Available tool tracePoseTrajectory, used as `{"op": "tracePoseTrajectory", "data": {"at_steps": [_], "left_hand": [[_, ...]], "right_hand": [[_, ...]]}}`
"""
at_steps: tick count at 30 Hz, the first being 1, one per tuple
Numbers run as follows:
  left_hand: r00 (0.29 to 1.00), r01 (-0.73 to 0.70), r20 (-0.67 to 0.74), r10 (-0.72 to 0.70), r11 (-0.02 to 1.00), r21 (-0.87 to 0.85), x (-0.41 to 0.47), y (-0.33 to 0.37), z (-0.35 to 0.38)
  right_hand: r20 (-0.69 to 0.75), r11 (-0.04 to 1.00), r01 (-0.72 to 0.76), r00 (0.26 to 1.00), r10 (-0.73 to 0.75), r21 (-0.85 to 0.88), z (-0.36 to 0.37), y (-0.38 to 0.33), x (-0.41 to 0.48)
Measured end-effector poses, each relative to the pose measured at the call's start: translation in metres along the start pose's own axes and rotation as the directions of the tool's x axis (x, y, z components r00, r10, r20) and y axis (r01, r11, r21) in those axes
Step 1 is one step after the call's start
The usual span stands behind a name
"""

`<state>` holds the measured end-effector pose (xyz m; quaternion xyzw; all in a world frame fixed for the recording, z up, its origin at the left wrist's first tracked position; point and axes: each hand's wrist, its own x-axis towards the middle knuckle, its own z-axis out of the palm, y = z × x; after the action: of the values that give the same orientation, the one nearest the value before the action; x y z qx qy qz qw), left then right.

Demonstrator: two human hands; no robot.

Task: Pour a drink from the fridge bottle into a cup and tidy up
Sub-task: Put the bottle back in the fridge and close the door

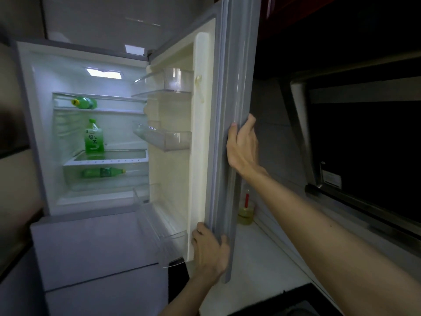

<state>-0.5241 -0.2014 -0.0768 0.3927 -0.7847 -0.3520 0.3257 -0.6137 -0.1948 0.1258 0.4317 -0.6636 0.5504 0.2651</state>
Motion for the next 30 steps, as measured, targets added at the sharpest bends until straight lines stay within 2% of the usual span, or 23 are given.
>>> {"op": "tracePoseTrajectory", "data": {"at_steps": [7, 12, 15, 19, 24, 30], "left_hand": [[0.99, 0.053, -0.129, -0.049, 0.998, 0.027, -0.008, -0.036, -0.048], [0.958, -0.073, -0.276, 0.079, 0.997, 0.033, -0.012, -0.064, -0.115], [0.937, -0.073, -0.339, 0.082, 0.997, 0.038, -0.008, -0.077, -0.155], [0.938, -0.039, -0.346, 0.031, 0.999, -0.015, 0.007, -0.104, -0.203], [0.944, -0.003, -0.327, -0.05, 0.987, -0.161, 0.047, -0.15, -0.273], [0.961, 0.03, -0.257, -0.106, 0.959, -0.282, 0.101, -0.191, -0.34]], "right_hand": [[0.032, 0.994, 0.103, 0.994, -0.105, 0.042, 0.032, -0.052, -0.024], [0.084, 0.971, 0.183, 0.977, -0.197, 0.153, 0.067, -0.113, -0.029], [0.074, 0.946, 0.249, 0.96, -0.269, 0.208, 0.101, -0.154, -0.031], [0.069, 0.909, 0.356, 0.923, -0.378, 0.217, 0.153, -0.201, -0.042], [0.109, 0.881, 0.446, 0.879, -0.465, 0.16, 0.226, -0.254, -0.049], [0.159, 0.87, 0.488, 0.855, -0.493, 0.072, 0.299, -0.293, -0.046]]}}
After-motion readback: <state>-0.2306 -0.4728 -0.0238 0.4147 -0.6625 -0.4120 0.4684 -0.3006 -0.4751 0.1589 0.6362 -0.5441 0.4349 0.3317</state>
